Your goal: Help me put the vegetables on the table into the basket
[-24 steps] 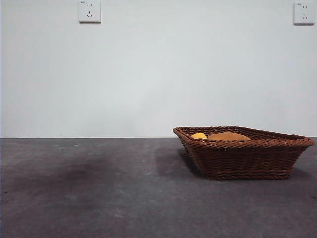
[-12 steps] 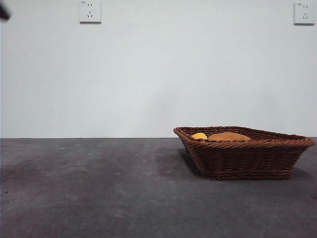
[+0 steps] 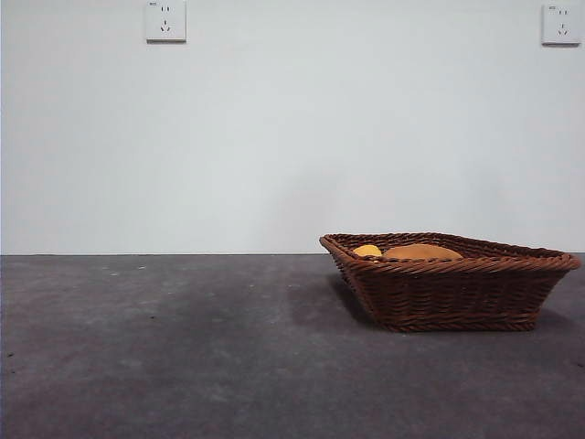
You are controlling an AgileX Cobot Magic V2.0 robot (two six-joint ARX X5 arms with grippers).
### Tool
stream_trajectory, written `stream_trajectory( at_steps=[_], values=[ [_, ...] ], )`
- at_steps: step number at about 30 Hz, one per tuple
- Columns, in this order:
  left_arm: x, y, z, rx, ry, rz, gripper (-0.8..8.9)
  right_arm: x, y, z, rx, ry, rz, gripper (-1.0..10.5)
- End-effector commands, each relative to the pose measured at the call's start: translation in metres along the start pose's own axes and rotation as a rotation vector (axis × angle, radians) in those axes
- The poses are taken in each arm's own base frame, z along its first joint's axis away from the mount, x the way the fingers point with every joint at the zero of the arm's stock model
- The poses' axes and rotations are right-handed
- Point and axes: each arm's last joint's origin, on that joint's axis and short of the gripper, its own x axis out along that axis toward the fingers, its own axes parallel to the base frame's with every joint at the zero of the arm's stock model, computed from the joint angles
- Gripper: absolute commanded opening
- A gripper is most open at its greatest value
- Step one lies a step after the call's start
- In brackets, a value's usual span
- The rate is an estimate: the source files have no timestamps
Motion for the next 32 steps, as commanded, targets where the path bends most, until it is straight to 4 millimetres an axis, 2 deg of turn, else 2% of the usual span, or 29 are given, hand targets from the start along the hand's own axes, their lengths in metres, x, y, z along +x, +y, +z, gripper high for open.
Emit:
stream_trajectory(
  at_steps=[1, 7, 20, 23, 27, 29, 32],
  values=[
    [0.0, -0.001, -0.002, 0.017, -0.02, -0.018, -0.04, 0.004, -0.001, 0.002, -0.002, 0.005, 0.0, 0.0],
    [-0.008, -0.005, 0.009, 0.041, -0.178, -0.048, -0.04, 0.004, -0.001, 0.007, -0.016, -0.047, -0.002, 0.0],
    [-0.003, -0.004, 0.003, 0.031, -0.087, -0.042, -0.04, 0.001, -0.002, 0.034, -0.082, -0.317, -0.063, 0.0],
    [-0.001, -0.004, 0.001, 0.027, -0.059, -0.04, -0.04, -0.011, -0.002, 0.035, -0.088, -0.404, -0.14, 0.0],
    [0.001, -0.003, -0.001, 0.023, -0.021, -0.039, -0.04, -0.028, 0.005, 0.016, -0.12, -0.627, -0.198, 0.0],
    [0.002, -0.003, -0.002, 0.021, -0.003, -0.038, -0.04, -0.029, 0.01, -0.001, -0.163, -0.798, -0.179, 0.0],
    [0.004, -0.003, -0.004, 0.018, 0.022, -0.036, -0.04, -0.023, 0.01, -0.038, -0.221, -1.097, -0.158, 0.0]
  ],
)
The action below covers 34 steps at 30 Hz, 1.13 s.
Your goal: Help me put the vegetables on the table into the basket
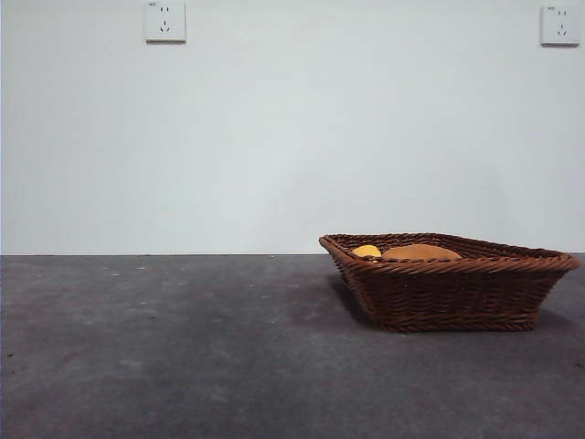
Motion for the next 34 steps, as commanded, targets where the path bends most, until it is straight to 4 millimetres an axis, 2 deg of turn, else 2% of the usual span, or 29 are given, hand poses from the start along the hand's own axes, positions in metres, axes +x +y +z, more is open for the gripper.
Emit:
stream_trajectory(
  at_steps=[1, 5, 6, 10, 13, 16, 19, 23, 34],
  values=[
    [0.002, 0.0, -0.005, 0.005, 0.029, -0.004, -0.04, -0.02, 0.003, -0.038, -0.027, -0.304, -0.003, 0.0],
    [0.004, 0.001, -0.007, 0.001, 0.06, -0.003, -0.04, -0.054, 0.003, -0.099, -0.038, -0.522, -0.061, 0.0],
    [0.005, 0.001, -0.008, 0.0, 0.07, -0.002, -0.04, -0.063, 0.003, -0.123, -0.04, -0.544, -0.075, 0.0],
    [0.006, 0.001, -0.008, -0.002, 0.083, -0.002, -0.04, -0.07, 0.0, -0.21, -0.036, -0.444, -0.139, 0.0],
    [0.007, 0.001, -0.008, -0.002, 0.083, -0.002, -0.04, -0.07, -0.003, -0.246, -0.018, -0.299, -0.162, 0.0],
    [0.007, 0.001, -0.008, -0.002, 0.083, -0.002, -0.04, -0.071, -0.005, -0.264, 0.008, -0.144, -0.192, 0.0],
    [0.007, 0.001, -0.008, -0.002, 0.083, -0.001, -0.04, -0.067, -0.005, -0.281, 0.045, -0.086, -0.182, 0.0],
    [0.007, 0.001, -0.008, -0.002, 0.083, -0.002, -0.04, -0.067, -0.004, -0.29, 0.084, -0.005, -0.166, 0.0],
    [0.007, 0.001, -0.008, -0.002, 0.083, -0.002, -0.04, -0.068, -0.004, -0.289, 0.082, -0.015, -0.173, 0.0]
  ],
)
